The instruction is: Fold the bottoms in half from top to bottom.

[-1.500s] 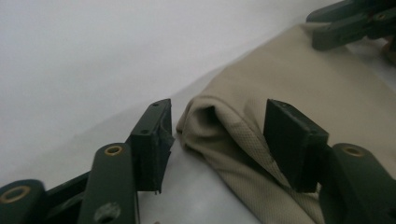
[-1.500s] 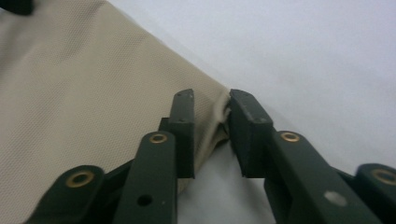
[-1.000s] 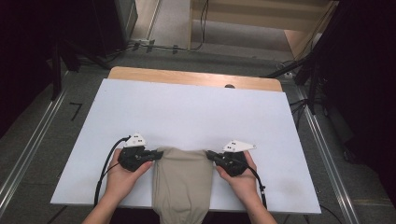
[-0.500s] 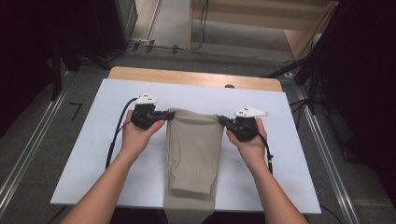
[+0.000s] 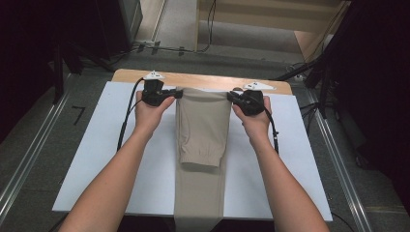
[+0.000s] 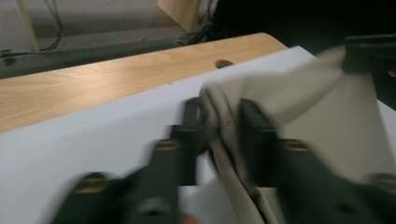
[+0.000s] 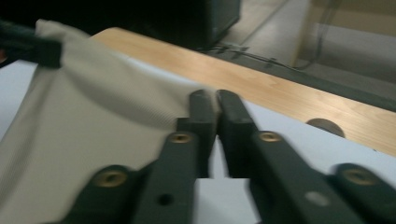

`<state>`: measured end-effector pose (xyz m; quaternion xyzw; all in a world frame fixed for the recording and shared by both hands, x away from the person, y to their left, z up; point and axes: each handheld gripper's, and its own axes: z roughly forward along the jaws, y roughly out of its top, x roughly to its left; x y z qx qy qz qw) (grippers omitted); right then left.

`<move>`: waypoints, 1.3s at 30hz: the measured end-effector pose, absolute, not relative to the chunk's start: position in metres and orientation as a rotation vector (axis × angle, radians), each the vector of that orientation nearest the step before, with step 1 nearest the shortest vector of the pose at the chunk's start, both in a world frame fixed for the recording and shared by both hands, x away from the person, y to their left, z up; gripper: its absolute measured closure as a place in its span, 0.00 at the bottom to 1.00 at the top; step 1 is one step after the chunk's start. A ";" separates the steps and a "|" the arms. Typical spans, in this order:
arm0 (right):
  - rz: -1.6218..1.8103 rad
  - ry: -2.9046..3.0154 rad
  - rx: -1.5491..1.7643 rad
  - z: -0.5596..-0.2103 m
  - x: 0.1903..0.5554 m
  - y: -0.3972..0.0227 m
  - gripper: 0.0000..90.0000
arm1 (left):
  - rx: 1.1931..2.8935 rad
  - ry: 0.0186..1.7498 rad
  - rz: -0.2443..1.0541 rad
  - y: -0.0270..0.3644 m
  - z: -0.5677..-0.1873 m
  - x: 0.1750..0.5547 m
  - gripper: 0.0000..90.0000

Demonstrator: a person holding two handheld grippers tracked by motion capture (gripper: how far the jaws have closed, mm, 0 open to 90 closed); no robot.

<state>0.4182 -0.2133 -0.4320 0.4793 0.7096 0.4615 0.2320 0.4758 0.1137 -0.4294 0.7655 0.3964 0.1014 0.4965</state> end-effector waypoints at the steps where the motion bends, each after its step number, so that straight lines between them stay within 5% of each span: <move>1: 1.255 1.940 1.362 -0.434 0.424 -0.214 0.57 | 1.849 0.972 0.242 0.118 -0.431 0.478 0.62; 4: 1.239 1.935 1.484 -0.438 0.431 -0.223 0.41 | 1.787 1.012 0.189 0.132 -0.435 0.479 0.39; 10: 1.319 1.981 1.452 -0.446 0.403 -0.236 0.38 | 1.814 0.867 0.121 0.140 -0.443 0.452 0.18; 17: 1.342 2.085 1.294 -0.453 0.353 -0.222 0.34 | 1.874 0.717 0.099 0.135 -0.453 0.399 0.12; 21: 1.384 2.132 1.226 -0.459 0.323 -0.211 0.33 | 1.892 0.643 0.050 0.131 -0.460 0.369 0.00; 33: 1.399 2.253 1.154 -0.492 0.265 -0.187 0.29 | 1.938 0.663 -0.011 0.121 -0.491 0.308 0.01; 39: 1.321 2.300 1.167 -0.512 0.259 -0.176 0.29 | 1.995 0.677 0.018 0.115 -0.504 0.297 0.16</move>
